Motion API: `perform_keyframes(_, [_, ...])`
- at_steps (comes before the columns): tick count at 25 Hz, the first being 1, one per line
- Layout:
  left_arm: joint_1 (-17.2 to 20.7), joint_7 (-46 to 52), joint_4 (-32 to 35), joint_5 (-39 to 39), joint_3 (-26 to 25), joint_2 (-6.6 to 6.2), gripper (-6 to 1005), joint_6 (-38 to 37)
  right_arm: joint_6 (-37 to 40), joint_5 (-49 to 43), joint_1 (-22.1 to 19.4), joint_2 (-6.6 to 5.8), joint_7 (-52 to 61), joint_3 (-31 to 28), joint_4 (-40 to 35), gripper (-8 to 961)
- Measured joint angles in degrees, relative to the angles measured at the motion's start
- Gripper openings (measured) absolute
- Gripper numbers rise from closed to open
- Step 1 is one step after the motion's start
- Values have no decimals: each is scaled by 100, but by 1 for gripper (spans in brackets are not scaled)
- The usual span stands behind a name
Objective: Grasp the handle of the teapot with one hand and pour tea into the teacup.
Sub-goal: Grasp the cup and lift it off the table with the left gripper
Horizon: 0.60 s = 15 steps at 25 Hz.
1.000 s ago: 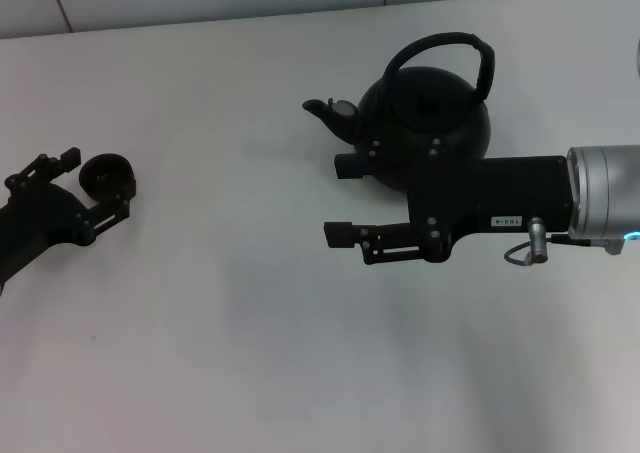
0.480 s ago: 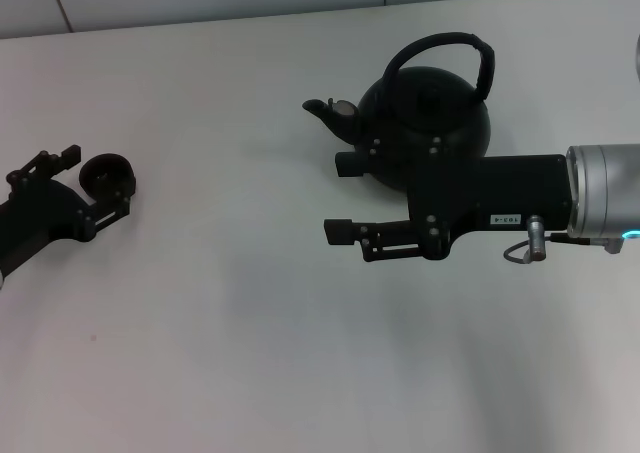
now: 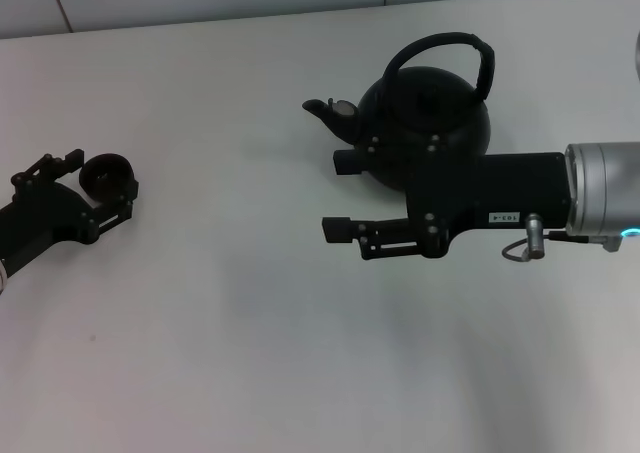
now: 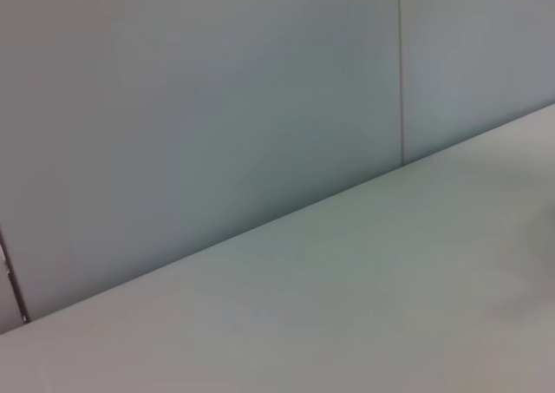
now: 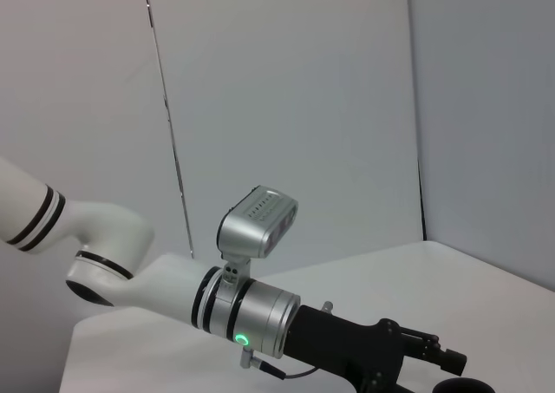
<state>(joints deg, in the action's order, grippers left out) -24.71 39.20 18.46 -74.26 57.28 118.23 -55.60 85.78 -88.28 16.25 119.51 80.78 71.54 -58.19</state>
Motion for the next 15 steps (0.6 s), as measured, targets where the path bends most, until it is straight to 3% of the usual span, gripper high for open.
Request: perform_keyframes(15, [-57,0,-4,0,82,4,803,237,0,5,28,2,0,27,10,754])
